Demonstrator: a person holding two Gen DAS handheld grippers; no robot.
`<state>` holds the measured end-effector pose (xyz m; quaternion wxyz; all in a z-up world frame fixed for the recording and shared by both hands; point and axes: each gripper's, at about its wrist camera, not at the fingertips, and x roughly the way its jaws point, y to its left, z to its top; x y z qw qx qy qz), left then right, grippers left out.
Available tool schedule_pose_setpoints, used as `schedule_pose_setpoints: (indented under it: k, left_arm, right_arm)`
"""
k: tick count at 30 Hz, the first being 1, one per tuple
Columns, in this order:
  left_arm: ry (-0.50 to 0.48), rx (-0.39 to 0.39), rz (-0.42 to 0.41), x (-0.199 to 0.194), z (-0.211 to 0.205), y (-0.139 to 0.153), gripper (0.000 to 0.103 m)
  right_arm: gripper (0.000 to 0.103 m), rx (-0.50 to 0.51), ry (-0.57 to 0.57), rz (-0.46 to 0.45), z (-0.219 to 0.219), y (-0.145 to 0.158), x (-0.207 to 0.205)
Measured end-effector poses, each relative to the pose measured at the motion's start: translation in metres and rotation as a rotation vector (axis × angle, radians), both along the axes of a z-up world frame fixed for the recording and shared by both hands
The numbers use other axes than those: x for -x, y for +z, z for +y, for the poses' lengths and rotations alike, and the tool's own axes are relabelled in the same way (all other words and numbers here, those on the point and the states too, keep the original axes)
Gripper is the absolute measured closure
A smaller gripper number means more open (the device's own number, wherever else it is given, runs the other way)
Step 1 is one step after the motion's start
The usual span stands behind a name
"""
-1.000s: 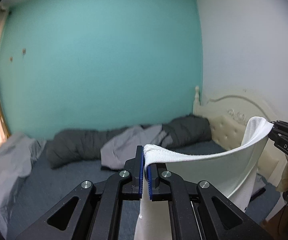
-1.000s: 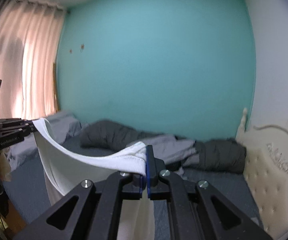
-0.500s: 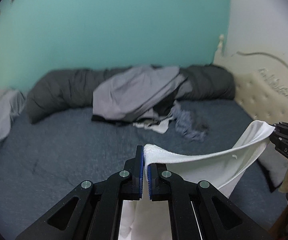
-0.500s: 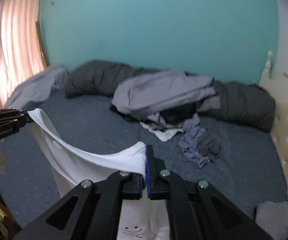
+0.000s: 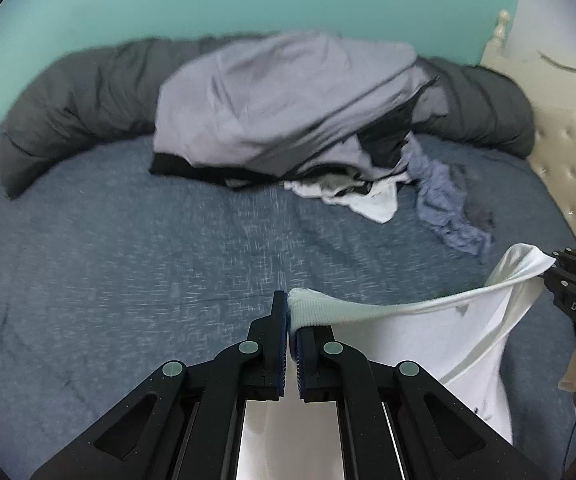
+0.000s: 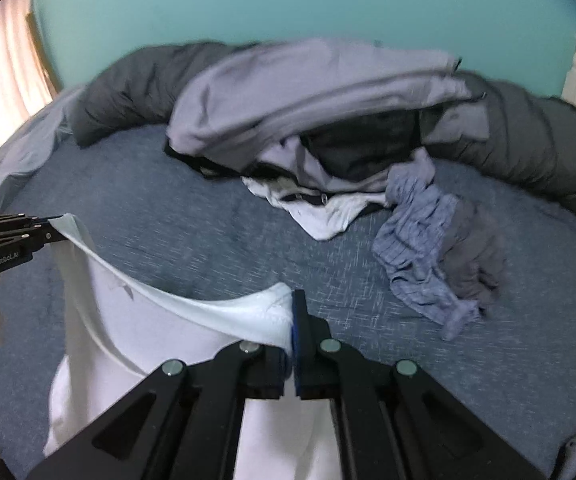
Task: Fold clothes
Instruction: 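Lower the shirt onto the bed with both tools and open them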
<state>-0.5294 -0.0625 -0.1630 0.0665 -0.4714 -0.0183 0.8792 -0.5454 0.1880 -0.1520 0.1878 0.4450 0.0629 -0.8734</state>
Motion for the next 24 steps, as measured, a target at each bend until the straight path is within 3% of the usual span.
schedule_pose_setpoints:
  k: [12, 16, 19, 21, 22, 23, 24]
  left_arm:
    - [0.022, 0.001, -0.142, 0.068, 0.004, -0.129, 0.1]
    - [0.029, 0.006, -0.168, 0.077, 0.01, -0.156, 0.098]
    - [0.024, -0.016, -0.166, 0.075, 0.008, -0.156, 0.097]
    - [0.024, -0.051, -0.166, 0.072, 0.004, -0.153, 0.092]
    - [0.029, -0.071, -0.166, 0.068, 0.001, -0.15, 0.08]
    - [0.034, -0.089, -0.169, 0.065, -0.002, -0.147, 0.061]
    - [0.039, -0.106, -0.172, 0.061, -0.005, -0.145, 0.052]
  right_arm:
    - [0.101, -0.04, -0.017, -0.144, -0.009, -0.12, 0.072]
    - [0.101, -0.043, -0.011, -0.172, -0.009, -0.144, 0.077]
    - [0.1, -0.026, 0.007, -0.166, -0.008, -0.149, 0.074]
    - [0.094, -0.013, -0.006, -0.175, -0.001, -0.15, 0.071]
    - [0.081, -0.002, -0.018, -0.174, 0.004, -0.148, 0.068]
    - [0.065, 0.009, -0.031, -0.173, 0.009, -0.147, 0.066]
    - [0.06, 0.021, -0.043, -0.173, 0.014, -0.145, 0.063]
